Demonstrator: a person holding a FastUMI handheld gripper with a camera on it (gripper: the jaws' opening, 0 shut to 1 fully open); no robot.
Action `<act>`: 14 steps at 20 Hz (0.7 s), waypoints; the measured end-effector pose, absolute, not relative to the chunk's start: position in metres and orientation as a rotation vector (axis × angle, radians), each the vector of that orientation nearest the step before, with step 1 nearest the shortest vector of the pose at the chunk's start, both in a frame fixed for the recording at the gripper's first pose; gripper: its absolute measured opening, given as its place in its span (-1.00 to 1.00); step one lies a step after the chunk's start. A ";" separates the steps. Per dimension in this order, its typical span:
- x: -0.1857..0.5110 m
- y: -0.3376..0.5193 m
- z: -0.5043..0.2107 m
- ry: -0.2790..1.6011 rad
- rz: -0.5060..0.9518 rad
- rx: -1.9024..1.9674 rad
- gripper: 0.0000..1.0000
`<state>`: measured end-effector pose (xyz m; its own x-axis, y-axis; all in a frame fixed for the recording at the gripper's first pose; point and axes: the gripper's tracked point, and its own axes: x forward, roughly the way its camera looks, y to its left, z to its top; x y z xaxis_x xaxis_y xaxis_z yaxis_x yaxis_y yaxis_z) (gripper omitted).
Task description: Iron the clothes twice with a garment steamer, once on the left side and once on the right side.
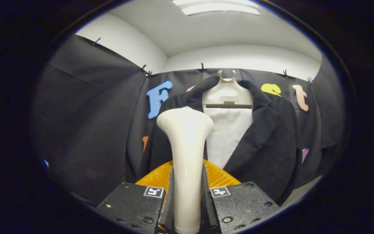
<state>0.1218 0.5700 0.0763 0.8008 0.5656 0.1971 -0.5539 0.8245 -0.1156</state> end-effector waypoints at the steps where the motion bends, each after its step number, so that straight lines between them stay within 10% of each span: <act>1: 0.122 0.566 0.072 -0.224 0.598 -0.056 -0.23; 14: 0.095 0.550 -0.004 -0.132 0.637 -0.127 -0.22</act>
<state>0.0945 0.5497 -0.0040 0.7963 0.5991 0.0835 -0.5830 0.7969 -0.1587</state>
